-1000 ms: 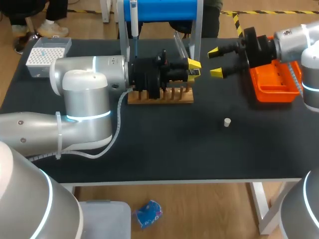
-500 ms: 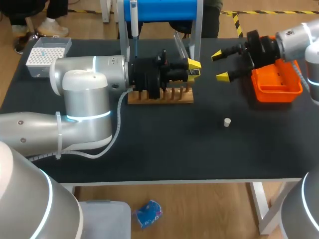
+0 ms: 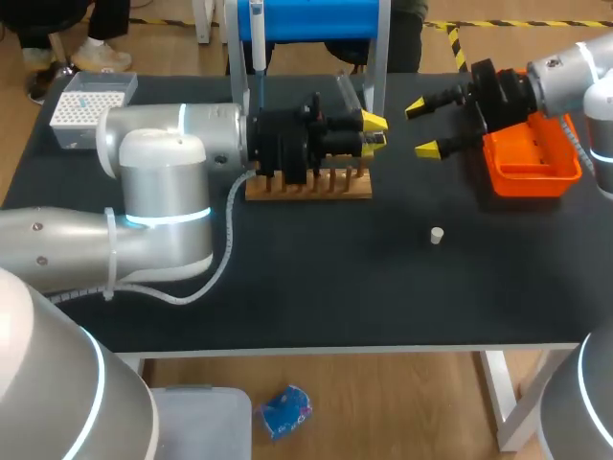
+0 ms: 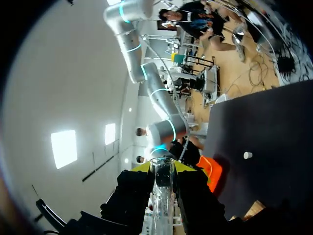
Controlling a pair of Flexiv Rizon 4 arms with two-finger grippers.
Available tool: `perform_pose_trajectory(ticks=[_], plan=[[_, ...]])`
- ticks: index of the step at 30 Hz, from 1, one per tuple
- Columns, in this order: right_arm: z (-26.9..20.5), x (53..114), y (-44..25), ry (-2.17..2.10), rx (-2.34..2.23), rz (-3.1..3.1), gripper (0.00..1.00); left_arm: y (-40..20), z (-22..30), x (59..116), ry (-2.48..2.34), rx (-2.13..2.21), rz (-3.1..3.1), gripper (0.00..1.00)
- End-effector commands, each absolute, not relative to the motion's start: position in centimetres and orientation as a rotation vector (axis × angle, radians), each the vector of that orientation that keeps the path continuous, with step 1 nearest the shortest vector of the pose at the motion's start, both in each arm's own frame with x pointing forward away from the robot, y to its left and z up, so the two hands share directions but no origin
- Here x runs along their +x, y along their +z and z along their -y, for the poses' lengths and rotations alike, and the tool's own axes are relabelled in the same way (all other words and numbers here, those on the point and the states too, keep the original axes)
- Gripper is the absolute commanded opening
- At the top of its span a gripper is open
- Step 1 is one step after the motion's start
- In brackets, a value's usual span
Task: Invert the test tube, pick up the pipette, mount the tip to pipette, aspirate from beaker and dispense into the tube, eject the tip, return the pipette, and cap with the stopper.
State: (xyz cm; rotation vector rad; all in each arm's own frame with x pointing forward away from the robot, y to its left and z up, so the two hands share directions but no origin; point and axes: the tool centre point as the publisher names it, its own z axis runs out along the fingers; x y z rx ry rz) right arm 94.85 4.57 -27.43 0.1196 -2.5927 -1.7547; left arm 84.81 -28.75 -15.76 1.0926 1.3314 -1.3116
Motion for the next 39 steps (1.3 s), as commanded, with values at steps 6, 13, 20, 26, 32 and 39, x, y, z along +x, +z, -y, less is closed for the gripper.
perform_pose_trajectory(ticks=[6,13,20,26,32,39], plan=[[-4.5,94.9,-27.4,-1.752,0.122,2.593,1.0,-14.1,27.3,87.6,-1.57,1.08,-1.513,0.0],[-4.5,94.9,-27.4,-1.752,0.122,2.593,1.0,-14.1,27.3,87.6,-1.57,1.08,-1.513,0.0],[-4.5,94.9,-27.4,-1.752,0.122,2.593,1.0,-14.1,27.3,87.6,-1.57,1.08,-1.513,0.0],[-4.5,94.9,-27.4,-1.752,0.122,2.593,1.0,-13.3,26.3,88.1,-1.689,0.953,-1.717,0.0],[-4.5,94.9,-27.4,-1.752,0.122,2.593,1.0,-13.8,25.5,88.7,-1.857,0.691,-1.789,0.0],[-4.5,94.9,-27.4,-1.752,0.122,2.593,1.0,-13.8,25.5,88.7,-1.857,0.691,-1.789,0.0]])
